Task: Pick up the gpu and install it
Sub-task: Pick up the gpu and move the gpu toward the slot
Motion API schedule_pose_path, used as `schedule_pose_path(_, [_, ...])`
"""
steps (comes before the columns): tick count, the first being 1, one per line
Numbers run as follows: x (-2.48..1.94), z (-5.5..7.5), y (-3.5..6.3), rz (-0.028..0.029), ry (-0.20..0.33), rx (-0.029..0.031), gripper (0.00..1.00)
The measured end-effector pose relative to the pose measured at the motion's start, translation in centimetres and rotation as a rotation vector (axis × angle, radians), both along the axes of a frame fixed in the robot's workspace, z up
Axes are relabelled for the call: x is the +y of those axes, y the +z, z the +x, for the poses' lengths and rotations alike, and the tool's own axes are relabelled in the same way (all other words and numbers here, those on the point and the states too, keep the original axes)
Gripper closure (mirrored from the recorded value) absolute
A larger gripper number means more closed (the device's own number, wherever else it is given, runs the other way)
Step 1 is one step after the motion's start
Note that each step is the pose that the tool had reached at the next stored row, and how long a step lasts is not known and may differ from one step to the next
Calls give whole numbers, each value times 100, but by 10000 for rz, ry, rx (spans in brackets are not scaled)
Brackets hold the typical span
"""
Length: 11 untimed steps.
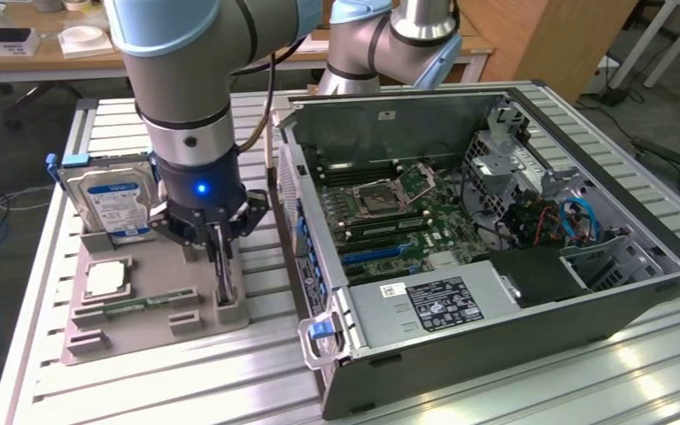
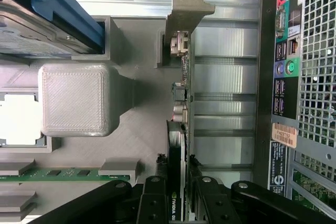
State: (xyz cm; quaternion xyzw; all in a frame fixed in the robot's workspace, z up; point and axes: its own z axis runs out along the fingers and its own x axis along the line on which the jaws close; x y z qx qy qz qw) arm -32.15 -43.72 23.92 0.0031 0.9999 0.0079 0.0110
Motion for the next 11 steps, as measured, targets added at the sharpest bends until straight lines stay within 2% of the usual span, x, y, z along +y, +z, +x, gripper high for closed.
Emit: schedule_pose_path(11, [0,0,122,22,0,3,74])
